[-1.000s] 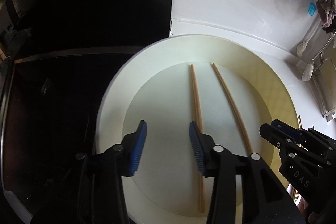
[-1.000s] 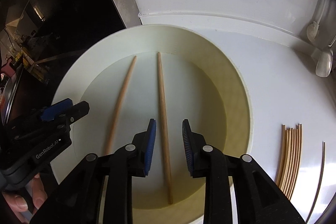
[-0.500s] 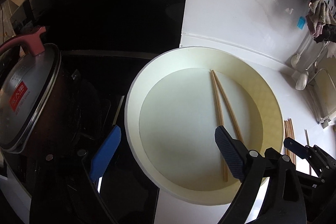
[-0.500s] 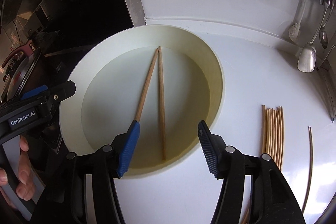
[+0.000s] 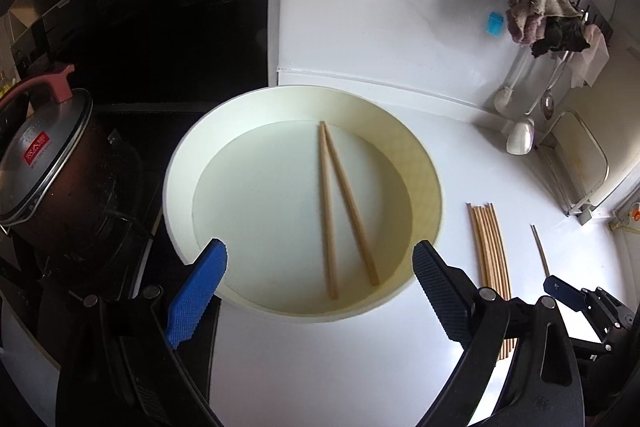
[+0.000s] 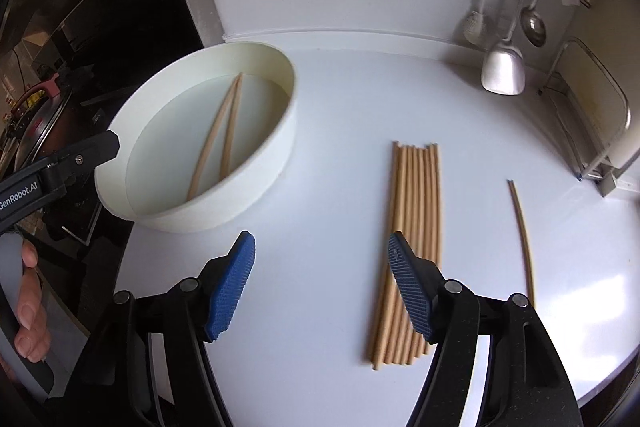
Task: Organize utensils
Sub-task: 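Move both tools back to the chopstick bundle on the counter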
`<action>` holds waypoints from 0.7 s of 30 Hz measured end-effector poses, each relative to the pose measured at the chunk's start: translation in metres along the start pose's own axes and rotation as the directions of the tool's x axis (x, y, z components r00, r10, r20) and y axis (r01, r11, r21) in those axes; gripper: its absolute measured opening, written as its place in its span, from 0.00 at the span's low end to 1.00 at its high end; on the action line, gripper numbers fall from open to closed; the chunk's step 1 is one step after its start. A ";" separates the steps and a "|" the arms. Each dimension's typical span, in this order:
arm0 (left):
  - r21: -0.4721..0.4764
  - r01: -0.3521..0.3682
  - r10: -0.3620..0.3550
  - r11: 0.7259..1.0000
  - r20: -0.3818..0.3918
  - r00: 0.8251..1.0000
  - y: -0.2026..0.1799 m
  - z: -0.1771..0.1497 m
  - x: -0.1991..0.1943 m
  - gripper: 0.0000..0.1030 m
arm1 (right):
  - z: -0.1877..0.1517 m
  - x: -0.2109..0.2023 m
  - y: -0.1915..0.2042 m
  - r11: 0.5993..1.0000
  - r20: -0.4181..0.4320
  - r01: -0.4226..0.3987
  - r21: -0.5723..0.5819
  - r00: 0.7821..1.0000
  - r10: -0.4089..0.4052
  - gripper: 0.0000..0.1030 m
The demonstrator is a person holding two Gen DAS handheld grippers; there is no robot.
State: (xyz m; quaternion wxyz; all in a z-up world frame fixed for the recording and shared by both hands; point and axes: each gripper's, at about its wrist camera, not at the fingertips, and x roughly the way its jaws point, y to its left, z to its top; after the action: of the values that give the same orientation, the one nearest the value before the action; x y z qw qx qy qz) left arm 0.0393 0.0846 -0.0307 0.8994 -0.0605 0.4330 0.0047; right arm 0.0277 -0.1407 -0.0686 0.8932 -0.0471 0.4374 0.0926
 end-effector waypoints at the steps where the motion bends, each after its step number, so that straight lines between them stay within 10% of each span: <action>1: 0.007 0.007 -0.007 1.000 0.001 1.000 -0.008 -0.002 -0.002 0.90 | -0.006 -0.004 -0.011 1.000 0.003 0.010 0.013 1.000 -0.010 0.64; 21: 0.143 0.078 -0.063 0.987 -0.107 0.992 -0.151 -0.062 0.026 0.90 | -0.090 -0.024 -0.169 0.970 0.022 0.185 0.160 0.981 -0.191 0.64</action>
State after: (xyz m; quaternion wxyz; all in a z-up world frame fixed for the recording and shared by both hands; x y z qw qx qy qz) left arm 0.0164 -0.0731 -0.0738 0.8777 -0.0096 0.4751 -0.0620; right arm -0.0212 -0.3237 -0.1038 0.9070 -0.0160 0.4200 -0.0265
